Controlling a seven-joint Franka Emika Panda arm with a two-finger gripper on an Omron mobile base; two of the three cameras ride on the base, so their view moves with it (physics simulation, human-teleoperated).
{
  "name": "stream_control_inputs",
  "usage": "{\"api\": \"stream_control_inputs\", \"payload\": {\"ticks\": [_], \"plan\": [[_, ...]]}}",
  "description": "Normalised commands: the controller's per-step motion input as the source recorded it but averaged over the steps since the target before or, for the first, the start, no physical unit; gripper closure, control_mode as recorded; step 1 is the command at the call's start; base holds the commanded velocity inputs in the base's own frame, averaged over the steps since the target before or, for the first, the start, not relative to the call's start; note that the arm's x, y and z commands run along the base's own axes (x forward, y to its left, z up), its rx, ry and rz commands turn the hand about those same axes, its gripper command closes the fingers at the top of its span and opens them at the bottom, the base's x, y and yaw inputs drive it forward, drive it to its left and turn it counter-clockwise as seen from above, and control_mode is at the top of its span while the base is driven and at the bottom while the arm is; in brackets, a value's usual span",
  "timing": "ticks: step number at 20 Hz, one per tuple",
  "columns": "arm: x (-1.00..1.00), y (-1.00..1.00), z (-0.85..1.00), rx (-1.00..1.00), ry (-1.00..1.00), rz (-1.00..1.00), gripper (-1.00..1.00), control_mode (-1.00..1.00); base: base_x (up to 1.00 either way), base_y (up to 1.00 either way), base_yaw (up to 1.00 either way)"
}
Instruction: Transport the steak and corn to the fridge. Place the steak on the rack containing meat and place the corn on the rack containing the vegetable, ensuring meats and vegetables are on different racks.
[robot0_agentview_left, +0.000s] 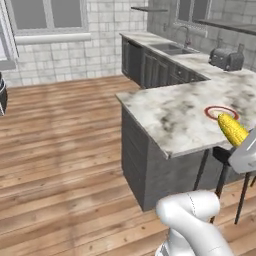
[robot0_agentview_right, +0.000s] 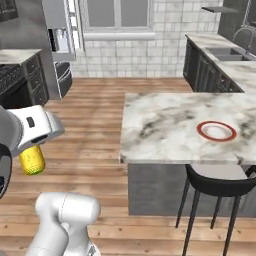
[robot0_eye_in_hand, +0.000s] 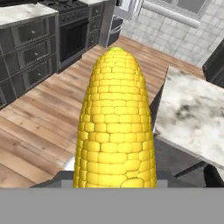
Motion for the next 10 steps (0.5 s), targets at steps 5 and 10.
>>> {"api": "stream_control_inputs", "payload": {"ticks": [5, 10], "plan": [[0.0, 0.0, 0.0, 0.0, 0.0, 0.0, 1.0, 1.0, 0.96, 1.0, 0.0], [0.0, 0.0, 0.0, 0.0, 0.0, 0.0, 1.0, 1.0, 1.0, 0.88, 0.02]]}}
